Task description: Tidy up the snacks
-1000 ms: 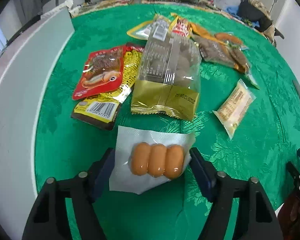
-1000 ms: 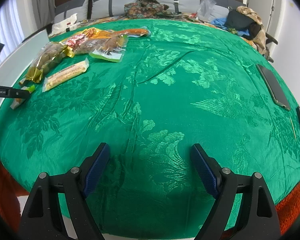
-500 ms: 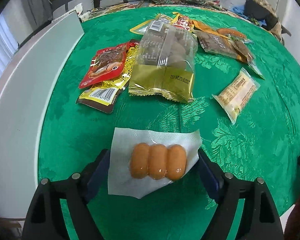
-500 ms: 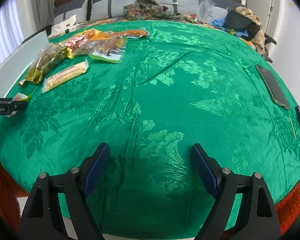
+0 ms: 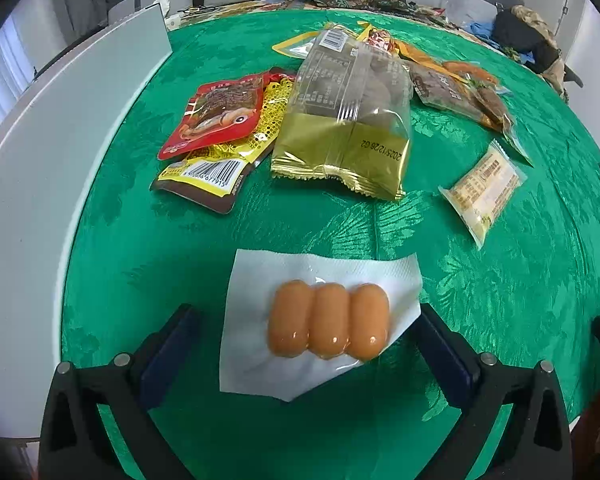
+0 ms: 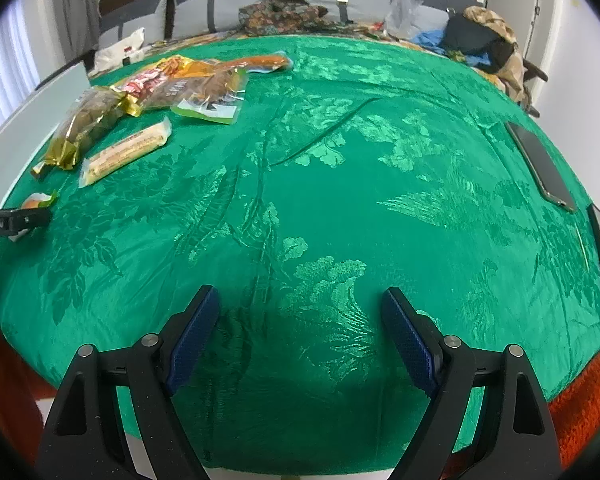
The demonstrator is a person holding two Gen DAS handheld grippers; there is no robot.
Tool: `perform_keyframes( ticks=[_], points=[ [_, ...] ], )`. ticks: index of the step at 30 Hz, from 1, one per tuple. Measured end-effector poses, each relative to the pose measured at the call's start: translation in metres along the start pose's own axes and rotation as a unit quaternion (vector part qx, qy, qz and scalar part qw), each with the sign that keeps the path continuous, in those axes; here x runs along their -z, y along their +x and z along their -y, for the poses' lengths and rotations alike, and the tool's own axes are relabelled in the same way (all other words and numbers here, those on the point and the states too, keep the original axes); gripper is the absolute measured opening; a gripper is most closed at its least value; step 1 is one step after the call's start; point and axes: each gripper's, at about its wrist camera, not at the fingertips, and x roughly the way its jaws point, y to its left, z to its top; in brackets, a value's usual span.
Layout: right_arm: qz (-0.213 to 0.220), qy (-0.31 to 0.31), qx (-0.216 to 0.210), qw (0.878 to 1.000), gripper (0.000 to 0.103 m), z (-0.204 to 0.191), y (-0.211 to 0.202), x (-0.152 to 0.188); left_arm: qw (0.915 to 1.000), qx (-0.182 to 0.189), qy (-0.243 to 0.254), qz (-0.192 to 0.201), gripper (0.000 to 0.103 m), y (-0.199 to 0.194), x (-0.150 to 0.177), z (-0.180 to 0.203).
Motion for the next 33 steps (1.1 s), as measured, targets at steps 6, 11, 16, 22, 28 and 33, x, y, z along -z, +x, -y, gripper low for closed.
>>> perform_keyframes(
  ticks=[6, 11, 16, 22, 28, 33],
  points=[
    [-0.057, 0.014, -0.022, 0.998, 0.085, 0.005, 0.006, -0.019, 0.9999, 0.007, 0.009, 0.005, 0.103, -0.001, 0.004, -0.002],
    [-0.052, 0.041, -0.071, 0.995, 0.084, 0.002, 0.021, -0.089, 0.9990, 0.022, 0.037, 0.012, 0.103, -0.002, 0.007, 0.007],
    [-0.080, 0.027, -0.107, 0.991, 0.084, -0.041, 0.073, -0.178, 0.9977, 0.031, 0.053, 0.029, 0.076, -0.008, 0.006, 0.016],
    [-0.123, 0.007, -0.093, 0.988, 0.083, -0.079, 0.134, -0.212, 0.9975, 0.032, 0.048, 0.040, 0.030, -0.014, 0.004, 0.007],
    [-0.129, 0.019, -0.123, 0.984, 0.019, -0.054, 0.114, -0.204, 0.9961, 0.075, -0.019, 0.042, 0.011, -0.017, 0.004, -0.021],
    [-0.124, 0.087, -0.179, 0.972, 0.009, -0.012, 0.079, -0.188, 0.9916, 0.113, -0.045, 0.042, 0.000, -0.021, 0.005, -0.030]
  ],
)
